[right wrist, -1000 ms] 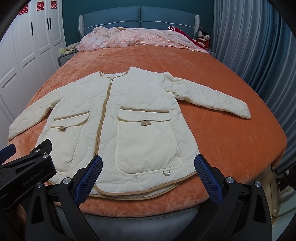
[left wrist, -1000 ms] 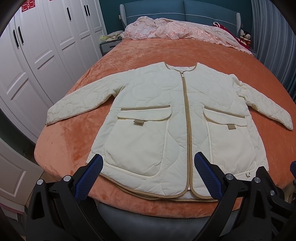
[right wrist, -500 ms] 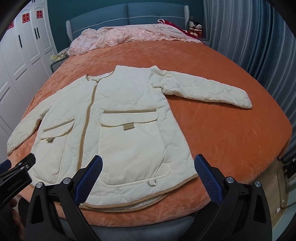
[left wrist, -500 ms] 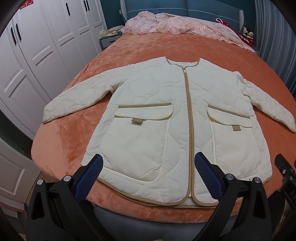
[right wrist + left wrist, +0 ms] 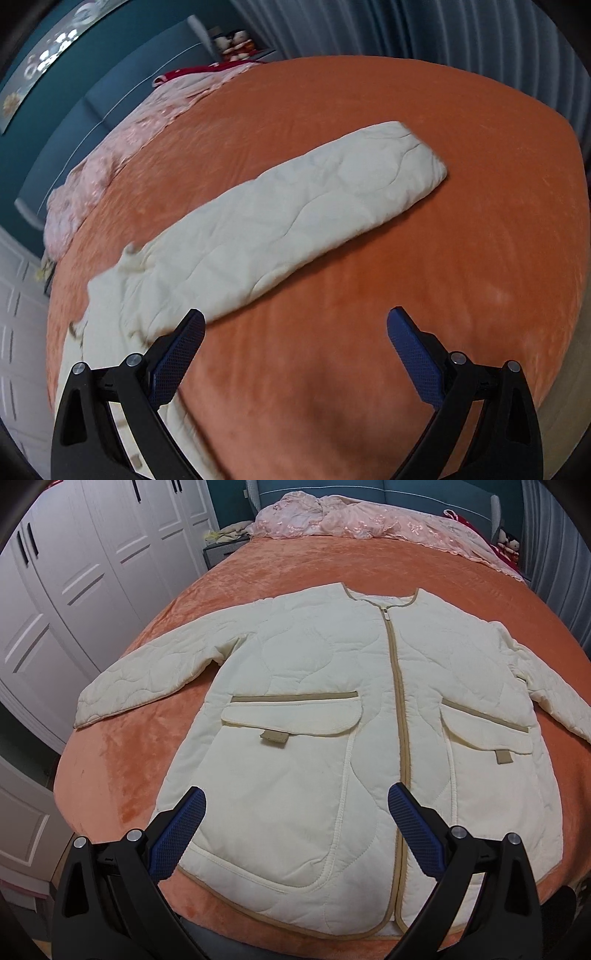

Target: Fold large clothes

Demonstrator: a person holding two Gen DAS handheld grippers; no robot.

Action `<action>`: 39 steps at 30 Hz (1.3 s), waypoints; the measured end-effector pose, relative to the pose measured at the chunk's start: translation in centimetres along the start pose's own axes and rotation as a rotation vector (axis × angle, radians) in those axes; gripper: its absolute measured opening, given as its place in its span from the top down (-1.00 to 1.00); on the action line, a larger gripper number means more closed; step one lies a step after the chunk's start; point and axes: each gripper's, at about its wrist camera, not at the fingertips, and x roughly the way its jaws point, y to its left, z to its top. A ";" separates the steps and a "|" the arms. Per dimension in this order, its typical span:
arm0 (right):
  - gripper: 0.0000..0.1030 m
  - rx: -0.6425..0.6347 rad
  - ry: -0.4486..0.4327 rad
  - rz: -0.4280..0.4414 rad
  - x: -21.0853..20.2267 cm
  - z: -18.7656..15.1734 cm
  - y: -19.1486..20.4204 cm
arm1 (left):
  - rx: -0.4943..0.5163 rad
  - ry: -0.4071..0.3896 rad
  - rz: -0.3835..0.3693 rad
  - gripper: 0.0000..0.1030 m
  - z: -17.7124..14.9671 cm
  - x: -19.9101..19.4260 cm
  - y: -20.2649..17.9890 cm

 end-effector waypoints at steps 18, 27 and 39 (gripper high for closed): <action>0.83 0.002 -0.085 0.099 3.1 7.8 3.5 | -0.051 0.059 0.123 -0.88 0.7 3.9 2.9; 0.83 -0.669 -0.088 0.486 -6.5 -3.9 28.9 | -0.140 0.061 0.108 -0.88 1.9 4.7 5.3; 0.09 -0.919 0.141 0.647 -7.5 -23.2 36.2 | -0.287 0.069 0.047 -0.88 3.5 6.6 10.1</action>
